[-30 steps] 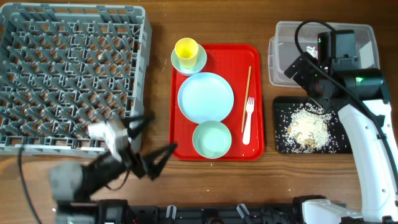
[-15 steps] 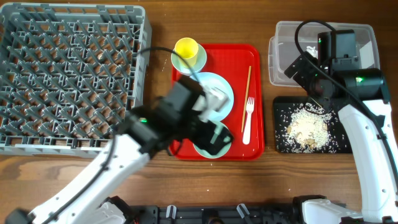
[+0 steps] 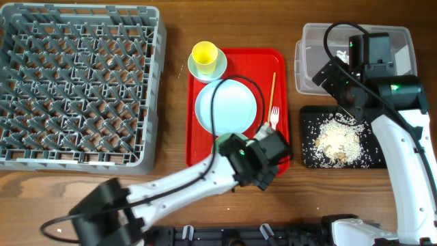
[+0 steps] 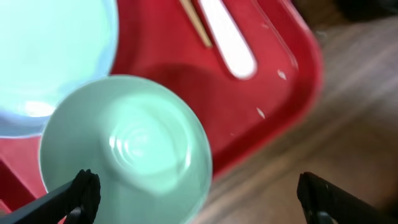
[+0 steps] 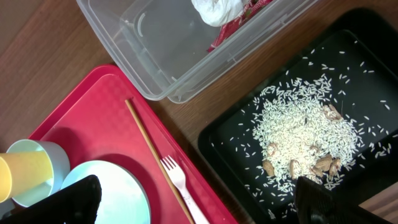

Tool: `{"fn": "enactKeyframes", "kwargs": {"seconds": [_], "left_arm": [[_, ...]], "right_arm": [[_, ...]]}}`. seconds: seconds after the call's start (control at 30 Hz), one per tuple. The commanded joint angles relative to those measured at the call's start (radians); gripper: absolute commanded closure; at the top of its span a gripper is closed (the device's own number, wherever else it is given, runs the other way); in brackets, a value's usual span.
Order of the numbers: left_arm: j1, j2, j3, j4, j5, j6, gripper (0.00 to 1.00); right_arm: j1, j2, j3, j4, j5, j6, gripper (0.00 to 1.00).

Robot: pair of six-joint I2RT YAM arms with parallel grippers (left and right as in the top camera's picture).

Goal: Sort waste into correct bins and load items into the dishwasher rack
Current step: 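Lift the right arm away and swing the left gripper toward the tray, then lower the left gripper onto the emptied bowl rim to grasp it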

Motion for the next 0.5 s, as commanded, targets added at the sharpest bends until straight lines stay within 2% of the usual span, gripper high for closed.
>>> {"fn": "enactKeyframes", "kwargs": {"seconds": [0.0, 0.17, 0.2, 0.23, 0.33, 0.47], "left_arm": [[-0.032, 0.064, 0.018, 0.072, -0.157, -0.074, 0.0], [-0.039, 0.108, 0.018, 0.142, -0.165, -0.074, 0.0], [-0.039, 0.117, 0.018, 0.142, -0.175, -0.075, 0.05], [-0.039, 0.129, 0.018, 0.142, -0.175, -0.074, 0.18], [-0.039, 0.162, 0.018, 0.14, -0.175, -0.074, 0.44], [-0.039, 0.199, 0.017, 0.126, -0.175, -0.085, 0.56]], "right_arm": [[-0.001, 0.002, 0.006, 0.0, 0.017, -0.005, 0.0], [-0.001, 0.002, 0.006, 0.0, 0.017, -0.005, 0.0], [-0.001, 0.002, 0.006, 0.0, 0.017, -0.006, 0.0], [-0.001, 0.002, 0.006, 0.0, 0.017, -0.005, 0.0], [-0.001, 0.002, 0.006, 0.0, 0.017, -0.005, 0.0], [-0.001, 0.002, 0.006, 0.0, 0.017, -0.005, 0.0]]}}
